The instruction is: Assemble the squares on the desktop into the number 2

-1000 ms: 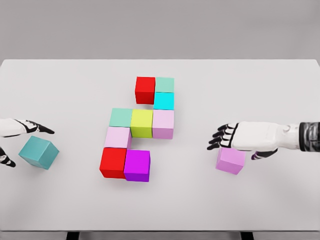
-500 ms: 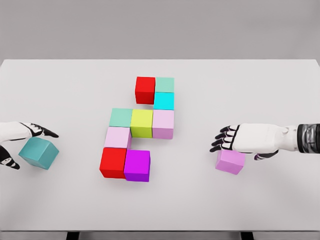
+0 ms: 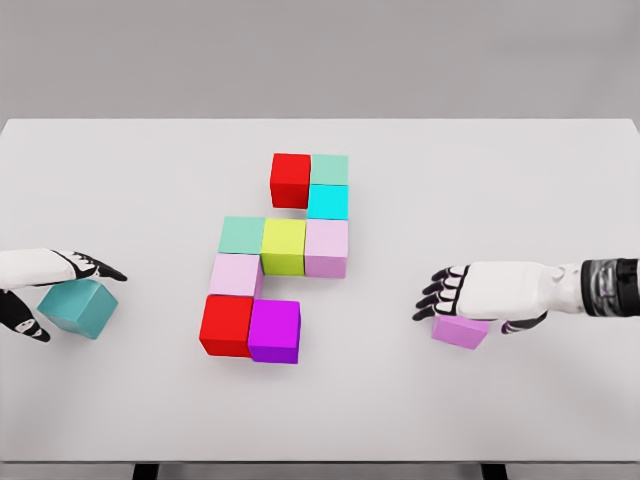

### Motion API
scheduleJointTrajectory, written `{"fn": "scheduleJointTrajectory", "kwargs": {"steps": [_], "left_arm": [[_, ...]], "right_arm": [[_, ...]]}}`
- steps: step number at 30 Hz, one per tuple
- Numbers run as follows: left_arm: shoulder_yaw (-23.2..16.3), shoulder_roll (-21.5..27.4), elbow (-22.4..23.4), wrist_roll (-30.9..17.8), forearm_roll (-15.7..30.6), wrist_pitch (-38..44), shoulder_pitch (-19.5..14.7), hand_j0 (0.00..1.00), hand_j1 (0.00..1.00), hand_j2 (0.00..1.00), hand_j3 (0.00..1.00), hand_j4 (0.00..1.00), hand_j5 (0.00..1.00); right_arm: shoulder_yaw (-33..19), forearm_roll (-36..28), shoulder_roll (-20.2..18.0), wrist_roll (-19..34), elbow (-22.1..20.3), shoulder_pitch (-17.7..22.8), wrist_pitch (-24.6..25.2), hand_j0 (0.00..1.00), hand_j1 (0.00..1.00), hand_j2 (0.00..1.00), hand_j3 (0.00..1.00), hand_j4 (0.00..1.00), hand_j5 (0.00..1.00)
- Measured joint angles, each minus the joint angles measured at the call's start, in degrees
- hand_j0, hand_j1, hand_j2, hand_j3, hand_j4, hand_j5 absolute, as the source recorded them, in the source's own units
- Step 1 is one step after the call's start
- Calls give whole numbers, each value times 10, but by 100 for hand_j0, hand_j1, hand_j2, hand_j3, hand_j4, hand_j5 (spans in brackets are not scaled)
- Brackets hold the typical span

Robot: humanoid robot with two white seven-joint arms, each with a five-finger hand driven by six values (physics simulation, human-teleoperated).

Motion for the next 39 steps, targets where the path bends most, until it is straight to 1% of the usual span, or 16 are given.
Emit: {"fn": "scheduleJointTrajectory", "kwargs": {"steps": [9,12,14,16,17,18,19,22,23,25,26,27,29,36,38,39], "left_arm": [[0,-6,5,0,-1,0,6,100,100,100,100,100,100],[0,-7,6,0,-3,0,6,98,98,98,98,98,98],[0,-8,6,0,-4,0,6,93,93,93,93,93,93],[0,-9,6,1,-4,0,6,91,91,91,91,91,91],[0,-10,6,1,-4,0,6,87,87,87,87,87,87],[0,-10,6,1,-4,0,6,82,82,82,82,82,82],[0,-10,6,1,-4,0,6,76,76,76,76,76,76],[0,-13,6,2,-4,0,6,64,64,64,64,64,64],[0,-13,6,2,-3,0,6,61,61,61,61,61,61],[0,-14,6,2,-1,1,7,59,59,59,59,59,59],[0,-15,6,2,-1,1,7,56,56,56,56,56,56],[0,-15,6,2,0,0,6,55,55,55,55,55,55],[0,-15,6,2,1,0,6,54,54,54,54,54,54],[1,-26,7,-1,4,0,-4,51,51,51,51,51,51],[1,-36,9,-1,5,0,-11,51,51,51,51,51,51],[1,-44,10,-2,5,0,-11,51,51,51,51,51,51]], "right_arm": [[3,1,0,0,1,-2,0,100,100,100,100,100,100],[3,0,1,-1,1,-2,1,100,100,100,100,100,100],[3,0,1,-1,1,-3,1,97,97,97,97,97,97],[3,0,1,0,1,-3,0,86,86,86,86,86,86],[3,0,1,-1,1,-3,1,82,82,82,82,82,82],[3,0,1,-1,1,-4,1,81,81,81,81,81,81],[2,1,2,-1,1,-4,1,81,81,81,81,81,81],[2,1,4,0,1,-4,0,82,82,82,82,82,82],[2,1,5,0,1,-4,0,82,82,82,82,82,82],[2,1,5,0,1,-4,0,82,82,82,82,82,82],[1,1,5,0,1,-4,0,81,81,81,81,81,81],[1,2,5,0,1,-4,0,77,77,77,77,77,77],[0,1,5,-1,1,-4,1,72,72,72,72,72,72],[-6,2,5,0,2,-4,0,70,70,70,70,70,70],[-12,2,5,0,2,-3,0,70,70,70,70,70,70],[-13,1,5,0,2,-3,0,68,68,68,68,68,68]]}}
